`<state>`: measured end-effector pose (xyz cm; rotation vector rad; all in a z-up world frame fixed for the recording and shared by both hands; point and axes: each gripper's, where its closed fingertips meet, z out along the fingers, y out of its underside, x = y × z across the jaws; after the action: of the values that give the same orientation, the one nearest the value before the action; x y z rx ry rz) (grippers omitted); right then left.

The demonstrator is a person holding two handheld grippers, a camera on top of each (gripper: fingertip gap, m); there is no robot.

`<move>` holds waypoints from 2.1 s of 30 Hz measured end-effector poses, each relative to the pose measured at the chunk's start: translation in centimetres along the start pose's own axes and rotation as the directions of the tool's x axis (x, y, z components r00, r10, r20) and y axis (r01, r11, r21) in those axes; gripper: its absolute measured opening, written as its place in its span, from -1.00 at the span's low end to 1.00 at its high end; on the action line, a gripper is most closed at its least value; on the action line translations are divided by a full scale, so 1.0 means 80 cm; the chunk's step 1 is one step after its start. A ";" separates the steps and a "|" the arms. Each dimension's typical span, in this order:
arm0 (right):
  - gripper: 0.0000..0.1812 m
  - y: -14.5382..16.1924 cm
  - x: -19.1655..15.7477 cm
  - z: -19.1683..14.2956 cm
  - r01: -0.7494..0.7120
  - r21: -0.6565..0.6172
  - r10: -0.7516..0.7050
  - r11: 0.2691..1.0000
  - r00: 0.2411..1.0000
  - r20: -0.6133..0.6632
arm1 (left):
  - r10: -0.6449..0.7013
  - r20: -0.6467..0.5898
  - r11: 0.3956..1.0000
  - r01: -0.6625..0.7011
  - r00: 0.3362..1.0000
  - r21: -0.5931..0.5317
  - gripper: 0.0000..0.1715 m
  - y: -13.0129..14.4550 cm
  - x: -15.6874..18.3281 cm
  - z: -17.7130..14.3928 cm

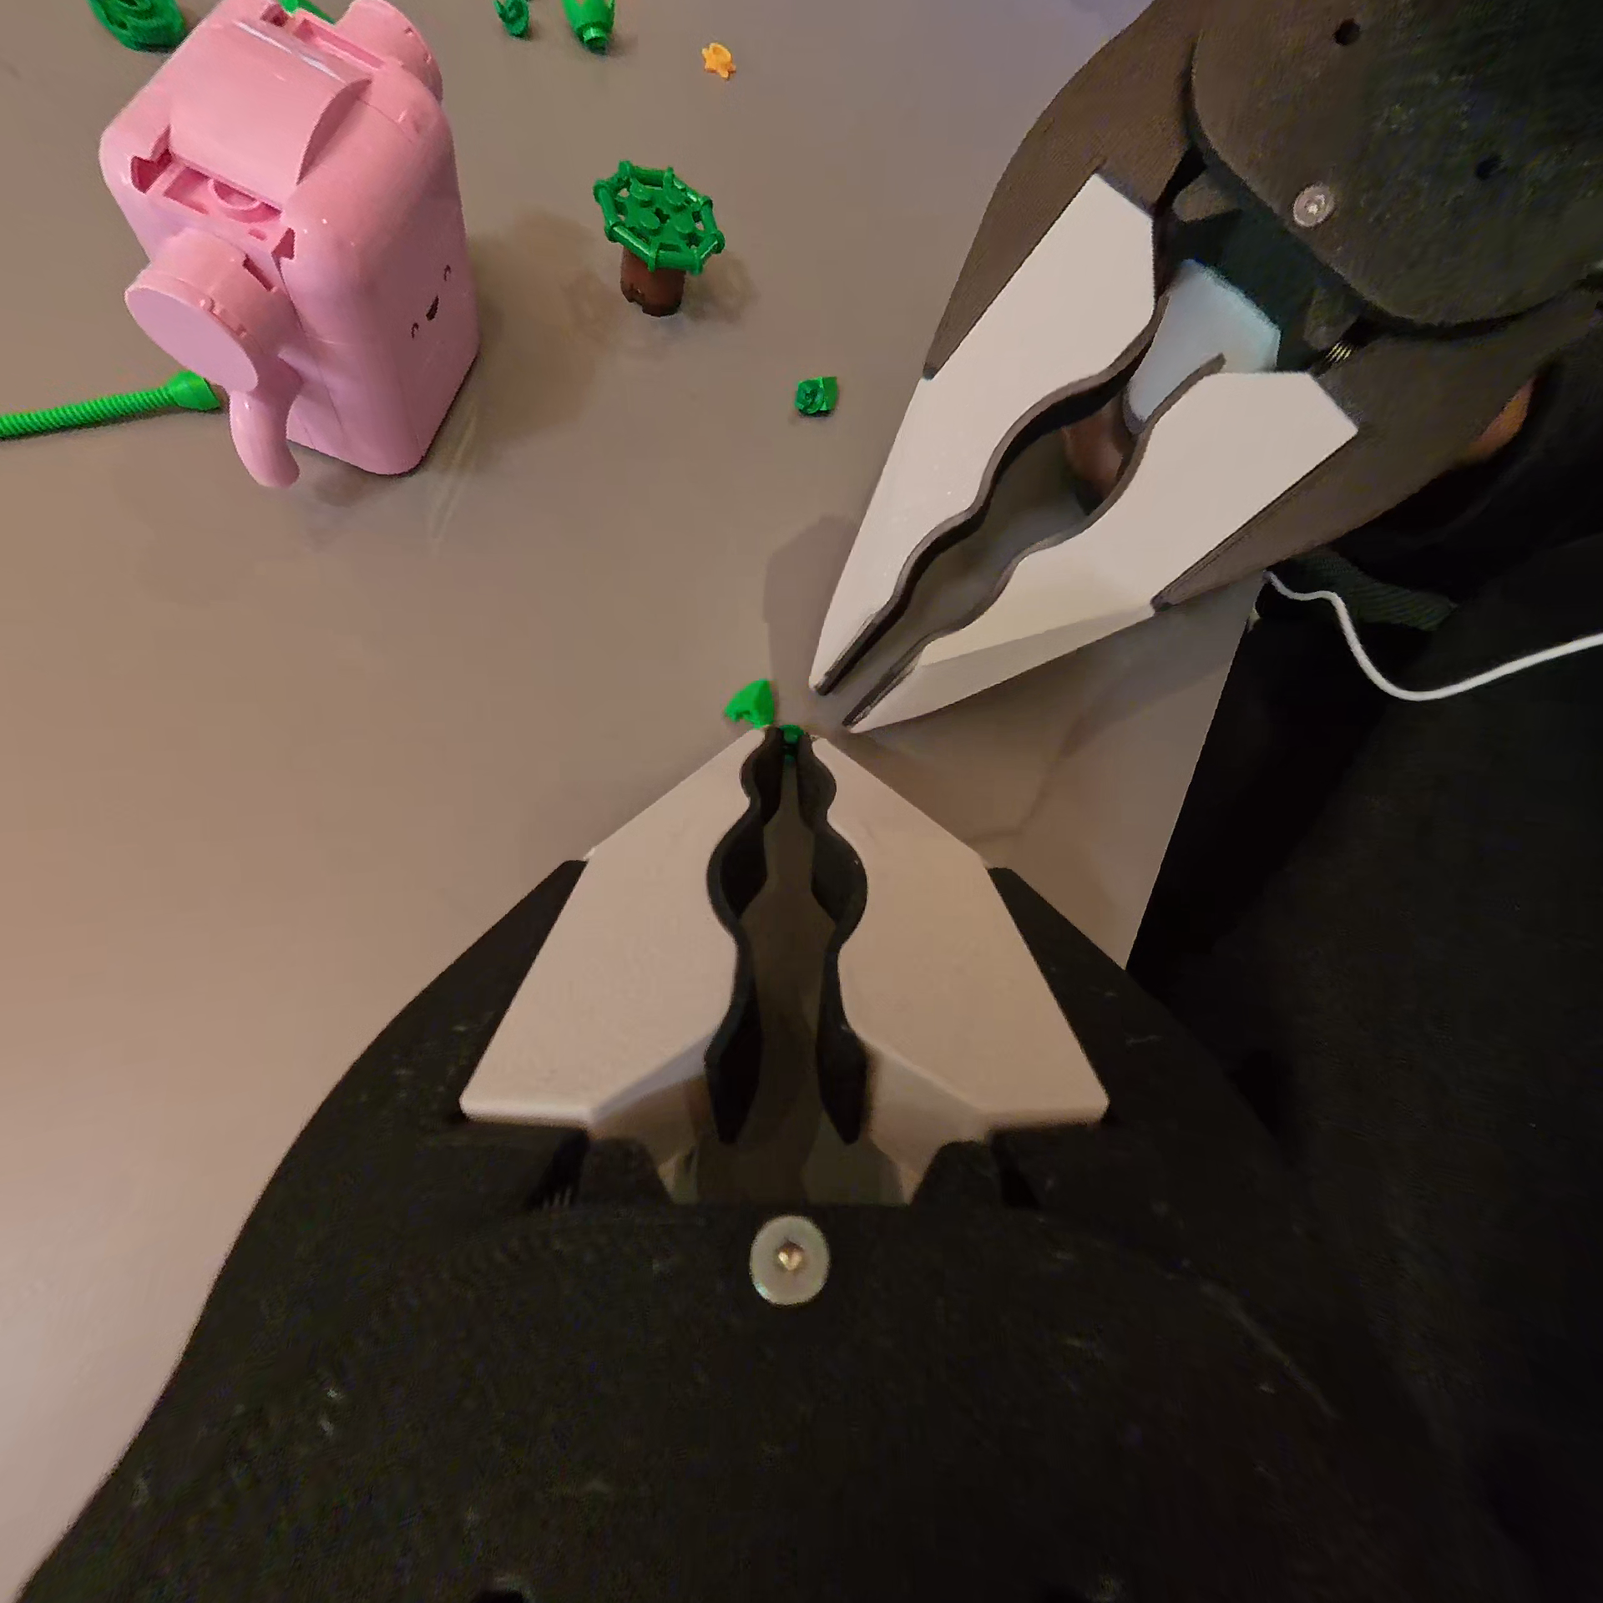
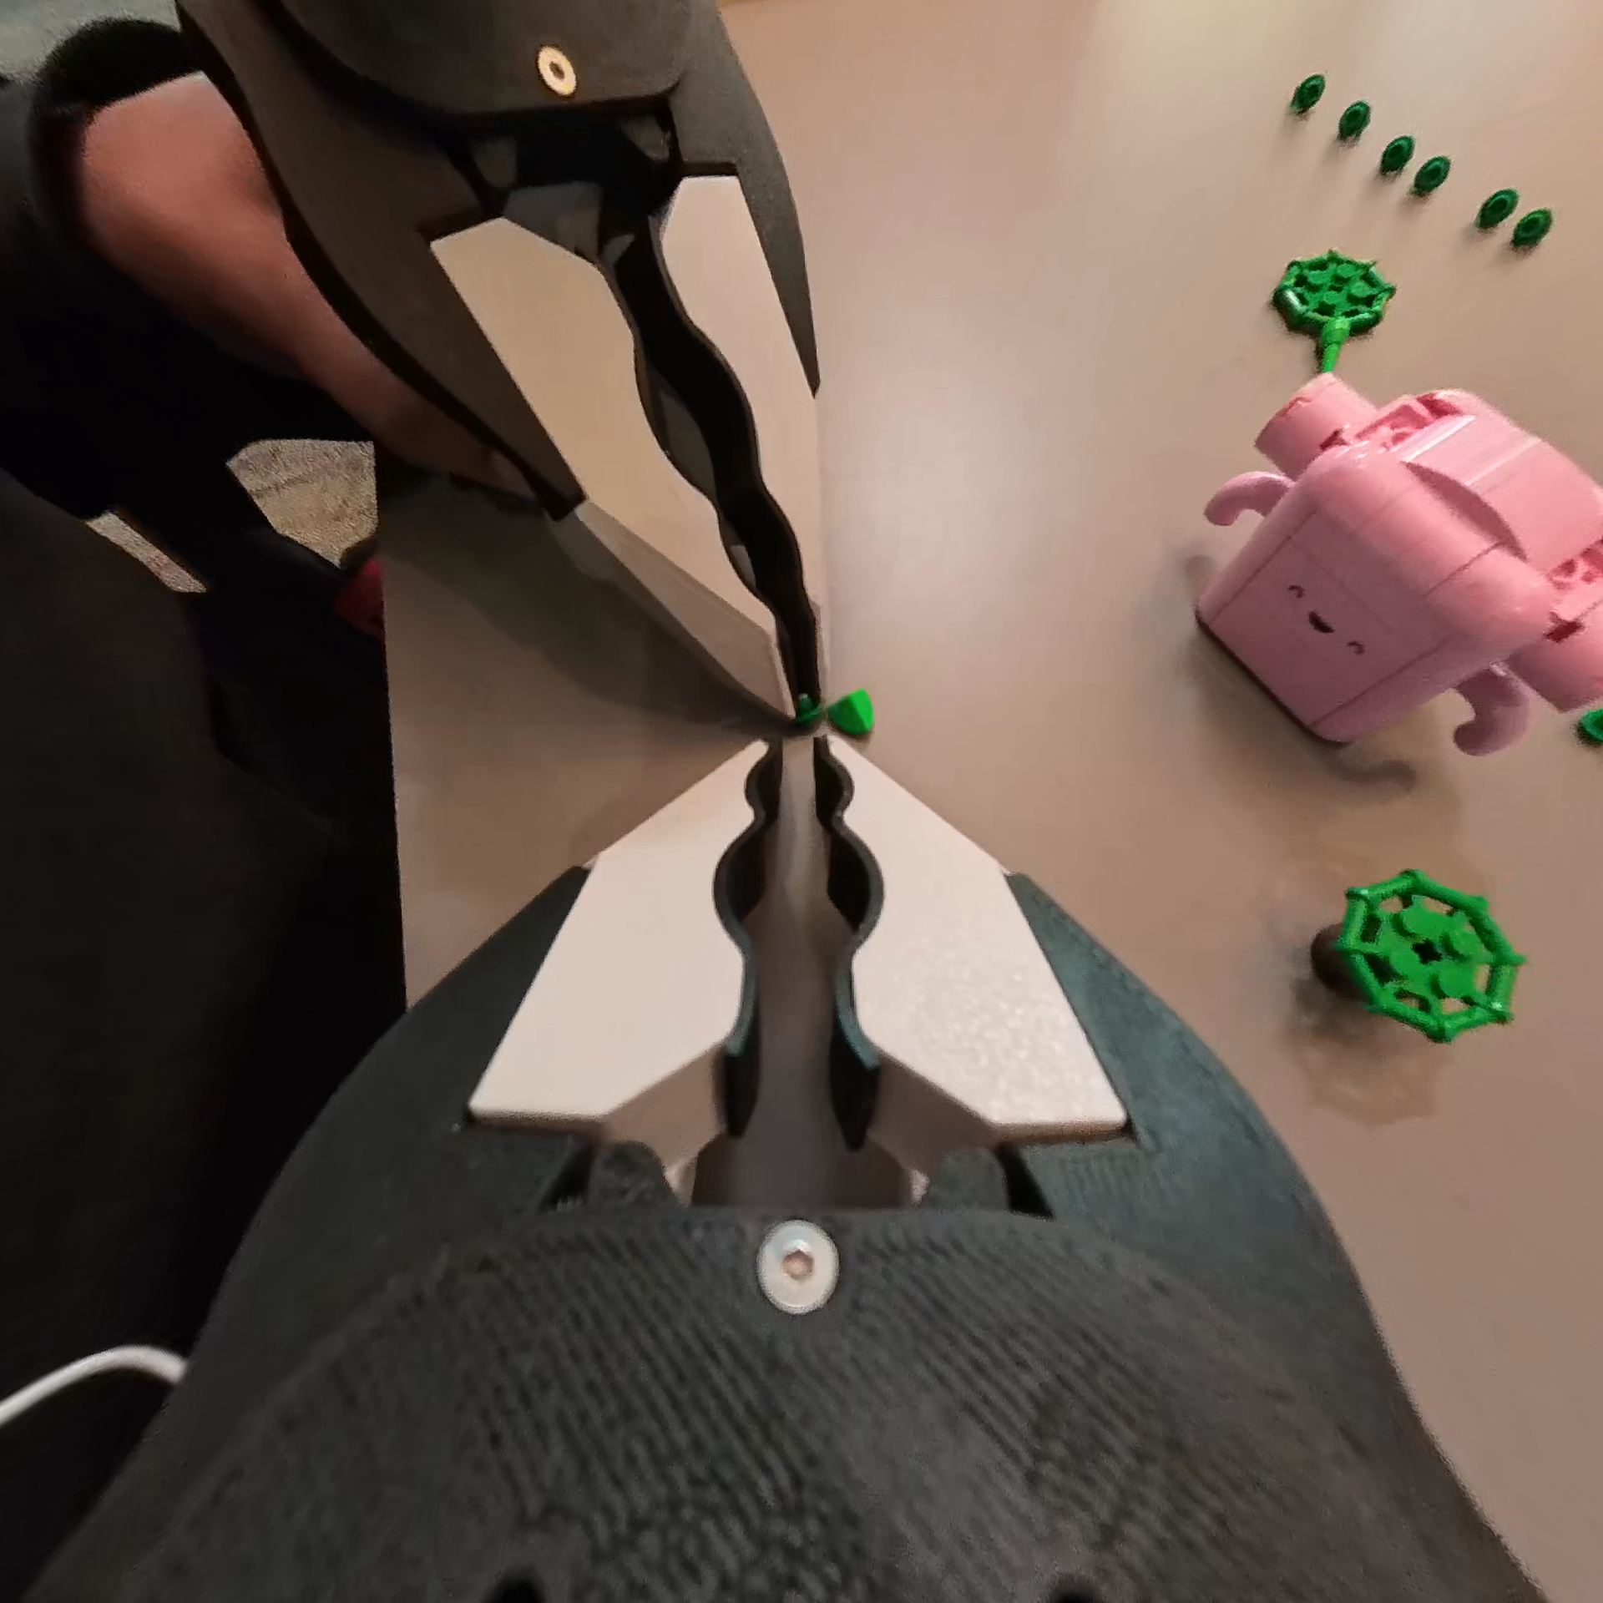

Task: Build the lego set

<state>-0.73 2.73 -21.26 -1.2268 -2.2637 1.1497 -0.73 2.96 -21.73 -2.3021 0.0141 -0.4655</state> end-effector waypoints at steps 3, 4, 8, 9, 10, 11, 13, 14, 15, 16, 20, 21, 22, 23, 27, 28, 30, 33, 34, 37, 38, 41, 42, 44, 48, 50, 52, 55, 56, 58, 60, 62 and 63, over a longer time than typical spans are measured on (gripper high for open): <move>-0.92 0.003 0.007 -0.003 -0.045 -0.005 0.045 0.999 0.999 -0.007 | 0.000 0.000 1.000 0.000 1.000 0.003 -1.00 0.001 0.000 -0.002; -0.92 0.004 0.009 -0.003 -0.057 -0.005 0.057 0.998 0.998 -0.011 | 0.000 -0.001 1.000 0.000 1.000 0.006 -1.00 0.001 0.000 -0.003; -0.91 0.000 0.011 -0.004 -0.047 0.010 0.047 0.999 0.999 -0.012 | -0.013 -0.008 1.000 0.013 1.000 0.025 -1.00 0.000 -0.002 -0.007; -0.91 -0.002 0.012 -0.004 -0.024 0.009 0.024 1.000 1.000 -0.014 | -0.018 -0.014 0.999 0.018 1.000 0.027 -1.00 -0.001 -0.001 -0.007; -0.91 -0.002 0.013 -0.004 0.002 0.004 -0.002 1.000 1.000 -0.015 | -0.021 -0.016 0.999 0.022 1.000 0.027 -1.00 -0.001 -0.002 -0.007; -0.92 -0.003 0.013 -0.004 0.029 -0.003 -0.029 1.000 1.000 -0.010 | -0.021 -0.016 0.999 0.022 1.000 0.024 -1.00 0.000 -0.002 -0.007; -0.92 -0.003 0.018 -0.003 0.060 -0.018 -0.060 0.998 0.998 0.001 | -0.015 -0.009 1.000 0.015 1.000 0.019 -1.00 0.000 -0.002 -0.006; -0.91 -0.003 0.021 -0.002 0.058 -0.027 -0.058 0.998 0.998 0.013 | -0.011 -0.005 1.000 0.011 1.000 0.017 -1.00 0.001 -0.002 -0.006; -0.91 -0.003 0.020 0.000 0.048 -0.034 -0.047 0.998 0.998 0.036 | -0.008 -0.002 1.000 0.008 1.000 0.016 -1.00 0.001 -0.002 -0.006; -0.89 -0.003 0.019 0.001 0.034 -0.036 -0.031 0.999 0.997 0.064 | -0.005 0.000 1.000 0.005 1.000 0.015 -1.00 0.001 -0.002 -0.006; -0.86 -0.003 0.015 0.006 -0.010 -0.053 0.016 0.999 0.994 0.111 | -0.013 -0.003 1.000 0.013 1.000 0.021 -1.00 0.000 -0.002 -0.006; -0.86 -0.004 0.017 0.005 -0.008 -0.052 0.013 0.999 0.995 0.094 | -0.016 -0.006 1.000 0.016 1.000 0.025 -1.00 0.000 -0.002 -0.007; -0.86 -0.004 0.018 0.004 -0.005 -0.048 0.009 0.999 0.997 0.080 | -0.019 -0.008 0.999 0.020 1.000 0.030 -1.00 -0.001 -0.002 -0.008; -0.87 -0.005 0.017 0.003 -0.005 -0.042 0.008 0.999 0.997 0.074 | -0.024 -0.011 0.999 0.024 1.000 0.035 -1.00 -0.002 -0.003 -0.008; -0.94 0.000 0.014 0.006 0.019 -0.046 -0.016 0.999 0.998 0.066 | -0.032 -0.024 0.999 0.033 0.999 0.033 -1.00 -0.002 -0.002 -0.008; -0.95 0.002 0.015 0.008 0.030 -0.054 -0.027 0.998 0.998 0.061 | -0.031 -0.024 0.999 0.031 0.999 0.031 -1.00 -0.001 -0.002 -0.008; -0.96 0.002 0.013 0.008 0.031 -0.060 -0.027 0.998 0.997 0.073 | -0.028 -0.018 0.999 0.028 0.999 0.030 -1.00 -0.001 -0.002 -0.008; -0.94 0.002 0.009 0.009 0.026 -0.070 -0.020 0.997 0.996 0.092 | -0.026 -0.010 0.999 0.026 1.000 0.025 -1.00 0.000 -0.003 -0.007; -0.94 0.002 0.007 0.009 0.025 -0.072 -0.018 0.997 0.995 0.096 | -0.026 -0.010 0.999 0.026 1.000 0.024 -1.00 0.000 -0.003 -0.007; -0.93 0.003 0.001 0.009 0.028 -0.075 -0.020 0.997 0.995 0.102 | -0.031 -0.011 0.999 0.031 0.999 0.027 -1.00 -0.001 -0.004 -0.007; -0.92 0.003 -0.001 0.008 0.030 -0.075 -0.022 0.997 0.994 0.108 | -0.033 -0.012 0.999 0.033 0.999 0.029 -1.00 -0.001 -0.004 -0.008; -0.92 0.001 -0.001 0.005 0.039 -0.069 -0.031 0.997 0.994 0.106 | -0.037 -0.015 0.999 0.037 0.999 0.035 -1.00 -0.002 -0.004 -0.008; -0.93 0.000 0.002 0.003 0.049 -0.065 -0.043 0.997 0.995 0.095 | -0.038 -0.016 0.999 0.038 0.999 0.036 -1.00 -0.002 -0.004 -0.008; -0.94 -0.004 0.010 0.001 0.078 -0.059 -0.073 0.995 0.994 0.076 | -0.040 -0.016 0.999 0.041 0.999 0.033 -1.00 -0.002 -0.004 -0.008; -0.94 -0.009 0.005 0.003 0.202 -0.051 -0.193 0.978 0.971 0.139 | -0.044 -0.014 0.999 0.044 0.999 0.029 -1.00 -0.001 -0.005 -0.008; -0.93 -0.006 0.006 0.006 0.298 -0.077 -0.283 0.951 0.945 0.162 | -0.046 -0.014 0.998 0.047 0.999 0.029 -1.00 -0.001 -0.005 -0.008; -0.93 -0.005 0.009 0.007 0.374 -0.097 -0.354 0.922 0.918 0.180 | -0.048 -0.015 0.998 0.048 0.999 0.028 -1.00 -0.001 -0.006 -0.008; -0.91 -0.007 0.010 0.009 0.465 -0.106 -0.432 0.879 0.870 0.237 | -0.048 -0.015 0.998 0.049 0.999 0.027 -1.00 -0.001 -0.006 -0.007; -0.90 -0.008 0.010 0.009 0.490 -0.102 -0.452 0.866 0.854 0.258 | -0.050 -0.016 0.998 0.050 0.999 0.027 -1.00 0.000 -0.006 -0.007; -0.89 -0.007 0.010 0.010 0.536 -0.101 -0.487 0.838 0.819 0.302 | -0.051 -0.015 0.998 0.052 0.999 0.024 -1.00 0.000 -0.006 -0.007; -0.89 -0.006 0.012 0.011 0.579 -0.103 -0.520 0.809 0.786 0.334 | -0.049 -0.011 0.999 0.050 0.999 0.023 -1.00 0.000 -0.006 -0.007; -0.88 -0.004 0.011 0.012 0.615 -0.105 -0.544 0.782 0.754 0.368 | -0.048 -0.009 0.999 0.048 0.999 0.020 -1.00 0.000 -0.006 -0.007; -0.88 -0.003 0.011 0.013 0.627 -0.106 -0.552 0.772 0.743 0.379 | -0.047 -0.008 0.999 0.048 0.999 0.018 -1.00 0.001 -0.006 -0.006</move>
<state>-2.02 2.80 -21.80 -0.2888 -2.7940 0.8974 -1.37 2.65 -21.62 -2.2867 -0.0408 -0.4972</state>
